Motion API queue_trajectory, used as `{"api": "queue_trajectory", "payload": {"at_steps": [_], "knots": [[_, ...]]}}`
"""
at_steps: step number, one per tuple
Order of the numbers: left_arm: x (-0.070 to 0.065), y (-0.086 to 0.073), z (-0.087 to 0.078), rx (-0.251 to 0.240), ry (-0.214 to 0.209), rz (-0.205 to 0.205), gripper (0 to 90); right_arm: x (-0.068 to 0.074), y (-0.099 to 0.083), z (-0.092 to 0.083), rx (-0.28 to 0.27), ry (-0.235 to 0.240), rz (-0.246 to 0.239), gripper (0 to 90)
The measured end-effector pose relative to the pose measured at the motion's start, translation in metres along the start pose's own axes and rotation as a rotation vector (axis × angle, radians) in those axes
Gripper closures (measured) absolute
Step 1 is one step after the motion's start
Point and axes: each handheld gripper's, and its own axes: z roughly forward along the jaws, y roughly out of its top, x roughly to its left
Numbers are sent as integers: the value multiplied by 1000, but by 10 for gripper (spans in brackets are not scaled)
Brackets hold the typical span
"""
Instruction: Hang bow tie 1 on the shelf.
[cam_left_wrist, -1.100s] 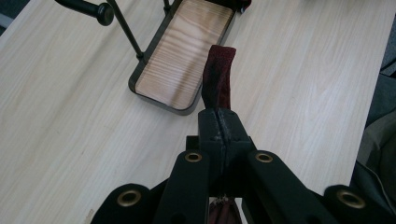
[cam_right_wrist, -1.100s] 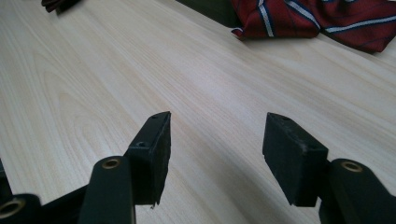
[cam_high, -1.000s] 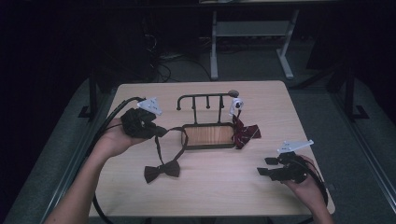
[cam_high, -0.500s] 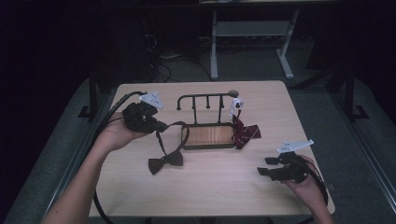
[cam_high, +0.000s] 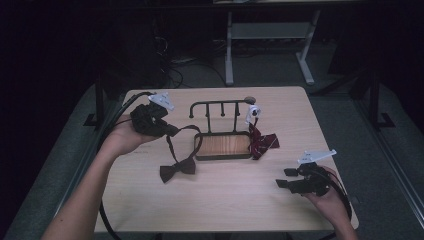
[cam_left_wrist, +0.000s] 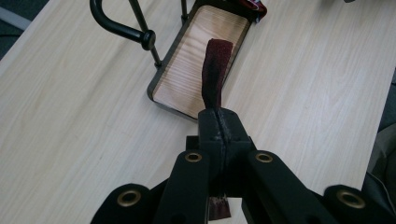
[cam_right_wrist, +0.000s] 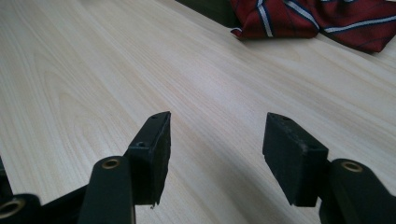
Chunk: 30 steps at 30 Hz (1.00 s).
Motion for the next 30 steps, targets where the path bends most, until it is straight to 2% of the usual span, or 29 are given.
{"api": "queue_trajectory", "payload": {"at_steps": [9,30], "knots": [[7,8,-2,8,8,1,897,0,1,0,4,1,0,415],[29,20,0,16,27,-47,896,-1,0,0,2,5,0,414]]}}
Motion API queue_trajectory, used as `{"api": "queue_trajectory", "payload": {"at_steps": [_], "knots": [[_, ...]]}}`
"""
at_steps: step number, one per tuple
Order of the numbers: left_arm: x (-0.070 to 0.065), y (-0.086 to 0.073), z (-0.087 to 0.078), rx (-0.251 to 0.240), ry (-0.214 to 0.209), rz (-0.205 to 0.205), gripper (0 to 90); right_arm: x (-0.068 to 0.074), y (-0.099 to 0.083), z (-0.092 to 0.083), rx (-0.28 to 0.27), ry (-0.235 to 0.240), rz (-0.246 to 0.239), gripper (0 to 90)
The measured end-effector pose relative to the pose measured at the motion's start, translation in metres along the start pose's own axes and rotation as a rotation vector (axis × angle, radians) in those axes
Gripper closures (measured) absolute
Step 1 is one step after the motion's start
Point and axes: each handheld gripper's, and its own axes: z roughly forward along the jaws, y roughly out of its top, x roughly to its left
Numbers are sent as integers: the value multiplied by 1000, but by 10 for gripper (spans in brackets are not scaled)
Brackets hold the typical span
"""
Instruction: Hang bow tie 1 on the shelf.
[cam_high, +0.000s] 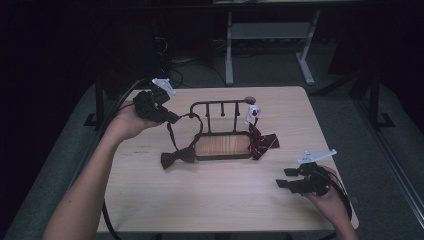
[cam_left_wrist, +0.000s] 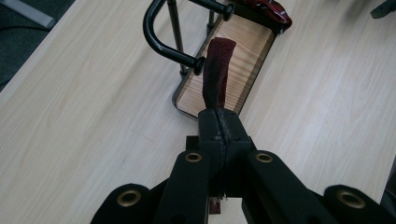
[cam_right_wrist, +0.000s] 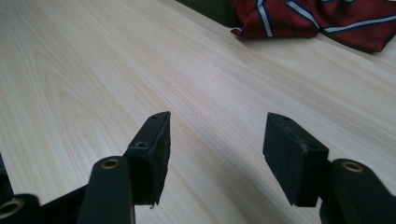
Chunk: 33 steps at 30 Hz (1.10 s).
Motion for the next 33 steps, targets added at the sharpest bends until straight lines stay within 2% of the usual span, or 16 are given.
{"api": "queue_trajectory", "payload": {"at_steps": [16,26,33], "knots": [[16,4,7,25,10,-43,896,-1,0,0,-3,1,-2,411],[24,10,10,41,20,-54,895,-2,-1,0,-3,-1,3,411],[29,15,15,75,29,-56,895,-2,-1,0,-3,0,3,410]]}}
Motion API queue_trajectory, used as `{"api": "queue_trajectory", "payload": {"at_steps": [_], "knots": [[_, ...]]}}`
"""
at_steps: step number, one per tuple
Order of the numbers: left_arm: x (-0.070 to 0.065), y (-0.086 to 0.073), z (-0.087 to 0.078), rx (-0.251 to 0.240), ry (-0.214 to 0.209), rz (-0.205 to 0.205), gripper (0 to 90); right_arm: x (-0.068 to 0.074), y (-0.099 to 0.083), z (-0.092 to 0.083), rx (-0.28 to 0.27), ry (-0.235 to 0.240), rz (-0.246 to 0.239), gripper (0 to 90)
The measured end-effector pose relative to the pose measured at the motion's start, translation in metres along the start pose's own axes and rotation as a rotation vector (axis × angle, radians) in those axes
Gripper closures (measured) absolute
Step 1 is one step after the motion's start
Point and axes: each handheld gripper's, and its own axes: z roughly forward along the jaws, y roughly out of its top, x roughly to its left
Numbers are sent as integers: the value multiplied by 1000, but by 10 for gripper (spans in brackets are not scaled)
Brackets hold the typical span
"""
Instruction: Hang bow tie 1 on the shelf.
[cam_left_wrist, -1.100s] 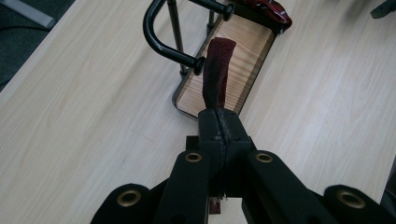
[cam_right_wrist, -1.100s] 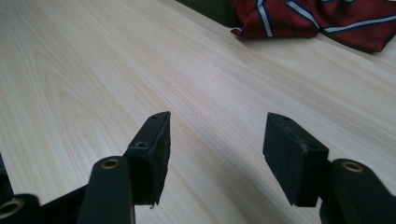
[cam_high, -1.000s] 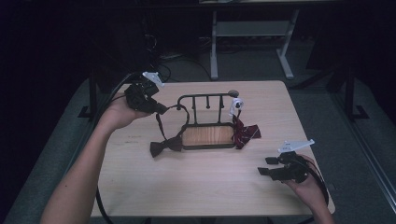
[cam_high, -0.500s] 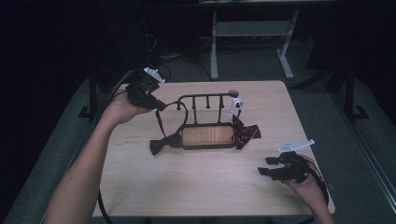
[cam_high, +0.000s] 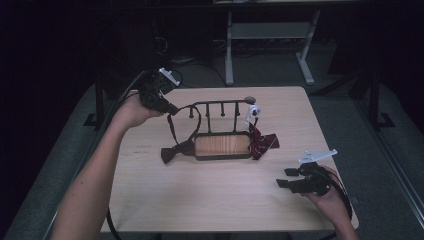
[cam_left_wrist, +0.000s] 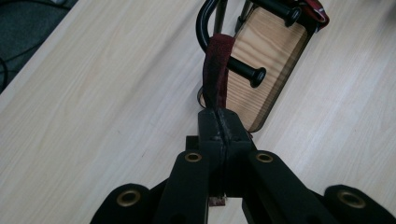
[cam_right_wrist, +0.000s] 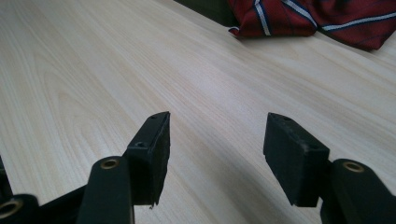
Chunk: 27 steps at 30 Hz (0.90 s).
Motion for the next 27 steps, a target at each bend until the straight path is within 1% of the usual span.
{"api": "queue_trajectory", "payload": {"at_steps": [2,5,7,9,12,14,17,18,19,20,21,23,24,26,27], "knots": [[1,1,2,1,0,-8,894,0,0,0,0,0,0,410],[3,1,5,17,3,-11,894,0,0,0,1,0,1,410],[4,2,7,20,4,-21,893,0,0,0,0,1,3,410],[5,2,8,29,5,-18,892,0,0,0,1,1,10,410],[7,2,10,35,9,-27,887,0,0,0,1,1,9,410],[9,2,11,53,15,-21,885,0,0,0,1,1,9,410],[9,2,14,65,18,-21,880,0,0,0,2,1,10,410],[9,2,15,65,17,-24,871,0,0,0,2,1,10,410],[9,2,16,77,21,-14,857,0,0,0,0,3,10,410],[8,2,17,84,26,-19,807,0,0,-1,0,3,11,411],[7,1,18,94,30,-21,779,0,-1,-1,-2,3,8,410],[4,-1,19,107,43,-14,764,0,-1,-1,1,1,9,410],[2,-4,19,99,52,-6,728,1,-2,-1,0,1,4,410],[0,-10,19,81,48,-15,698,1,-2,-1,2,0,6,410],[-1,-13,19,79,50,-16,676,1,-2,-1,3,-1,7,410]]}}
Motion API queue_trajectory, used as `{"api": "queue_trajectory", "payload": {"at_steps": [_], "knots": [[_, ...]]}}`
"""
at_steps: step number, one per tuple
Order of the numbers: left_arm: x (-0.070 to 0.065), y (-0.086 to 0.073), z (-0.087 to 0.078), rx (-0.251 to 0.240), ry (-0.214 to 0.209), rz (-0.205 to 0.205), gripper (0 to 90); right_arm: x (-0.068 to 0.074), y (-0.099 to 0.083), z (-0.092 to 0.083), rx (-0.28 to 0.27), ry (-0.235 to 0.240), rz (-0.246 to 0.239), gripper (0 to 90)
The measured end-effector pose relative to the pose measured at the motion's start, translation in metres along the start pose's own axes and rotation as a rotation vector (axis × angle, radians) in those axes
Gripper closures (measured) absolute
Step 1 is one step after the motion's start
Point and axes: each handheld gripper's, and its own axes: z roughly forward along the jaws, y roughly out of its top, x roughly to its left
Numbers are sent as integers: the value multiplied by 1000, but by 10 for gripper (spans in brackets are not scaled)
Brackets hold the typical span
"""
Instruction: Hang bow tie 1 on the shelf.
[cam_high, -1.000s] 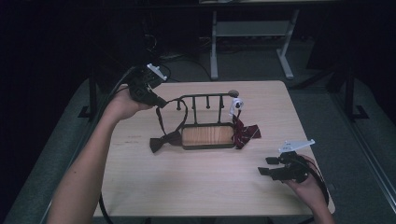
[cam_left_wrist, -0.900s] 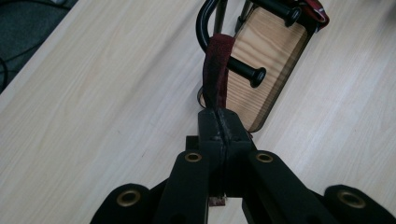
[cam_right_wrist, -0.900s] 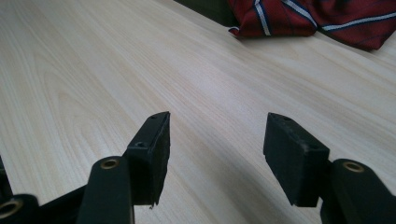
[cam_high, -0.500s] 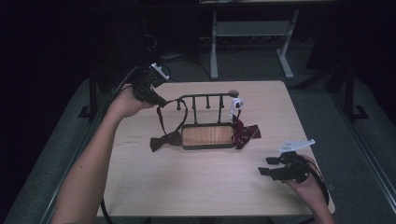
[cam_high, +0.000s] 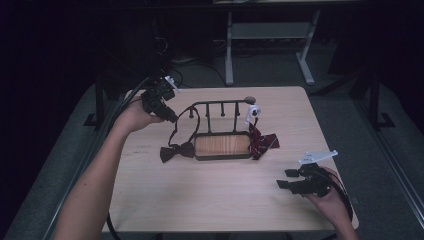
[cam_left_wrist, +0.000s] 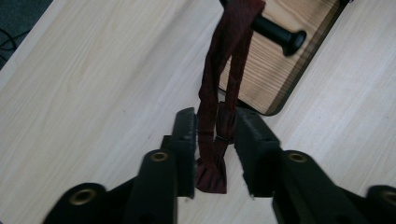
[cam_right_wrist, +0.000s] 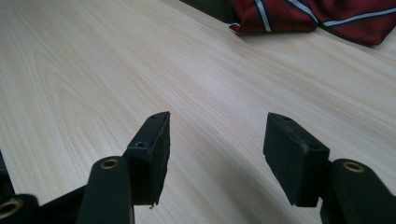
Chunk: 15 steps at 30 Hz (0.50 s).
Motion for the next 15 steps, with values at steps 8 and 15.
{"api": "queue_trajectory", "payload": {"at_steps": [8,15], "knots": [[-10,-23,-1,-45,-13,-9,652,-2,0,-1,-7,-5,-2,408],[-24,-35,0,-72,-18,7,637,-1,0,-3,-12,-8,16,408]]}}
